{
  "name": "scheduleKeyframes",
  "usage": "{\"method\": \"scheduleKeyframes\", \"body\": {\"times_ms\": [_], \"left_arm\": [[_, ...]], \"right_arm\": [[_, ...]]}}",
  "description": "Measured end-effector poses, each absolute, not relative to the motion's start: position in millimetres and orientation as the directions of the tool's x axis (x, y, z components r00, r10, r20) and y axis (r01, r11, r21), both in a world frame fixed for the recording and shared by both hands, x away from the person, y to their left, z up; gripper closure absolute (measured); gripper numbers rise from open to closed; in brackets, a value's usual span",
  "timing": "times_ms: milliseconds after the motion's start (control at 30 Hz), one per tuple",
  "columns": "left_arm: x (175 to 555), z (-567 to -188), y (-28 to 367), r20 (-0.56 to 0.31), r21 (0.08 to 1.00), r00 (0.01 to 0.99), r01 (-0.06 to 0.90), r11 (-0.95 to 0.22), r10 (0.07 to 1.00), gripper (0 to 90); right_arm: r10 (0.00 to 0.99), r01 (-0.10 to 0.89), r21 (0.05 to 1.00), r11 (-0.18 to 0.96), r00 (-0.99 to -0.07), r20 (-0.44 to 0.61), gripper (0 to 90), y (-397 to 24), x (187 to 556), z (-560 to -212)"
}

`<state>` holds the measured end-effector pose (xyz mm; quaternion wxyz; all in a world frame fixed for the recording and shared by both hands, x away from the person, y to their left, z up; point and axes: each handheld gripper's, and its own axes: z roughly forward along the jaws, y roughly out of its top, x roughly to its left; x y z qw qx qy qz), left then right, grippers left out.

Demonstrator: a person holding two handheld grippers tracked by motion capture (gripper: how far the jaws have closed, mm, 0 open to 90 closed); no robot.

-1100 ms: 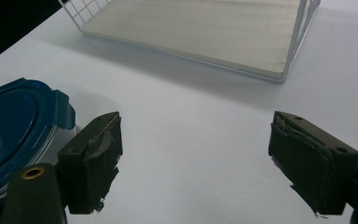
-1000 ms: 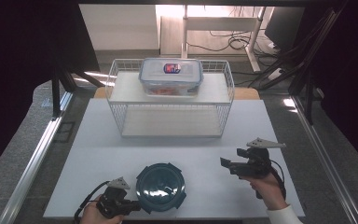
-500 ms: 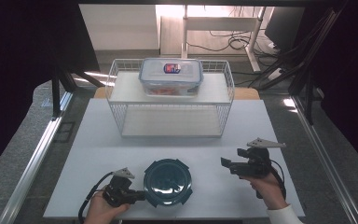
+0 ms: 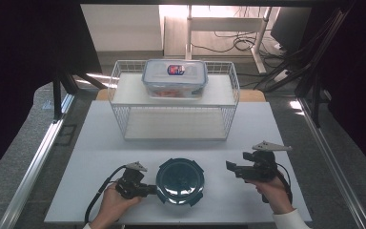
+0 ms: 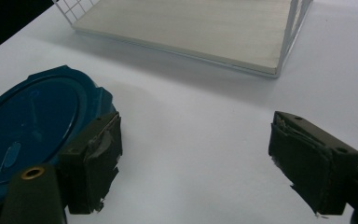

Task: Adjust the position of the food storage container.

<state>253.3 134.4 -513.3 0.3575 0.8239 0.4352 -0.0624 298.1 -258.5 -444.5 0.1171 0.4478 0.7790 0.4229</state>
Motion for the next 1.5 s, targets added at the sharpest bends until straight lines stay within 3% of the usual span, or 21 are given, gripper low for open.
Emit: {"method": "scheduleKeyframes", "body": {"times_ms": [1500], "left_arm": [[314, -514, 91, -0.457, 0.548, 0.608, 0.768, -0.333, 0.65, 90.0]], "right_arm": [[0.801, 0.606, 0.761, 0.233, -0.564, 0.204, 17.2, -262, 301, -445]]}}
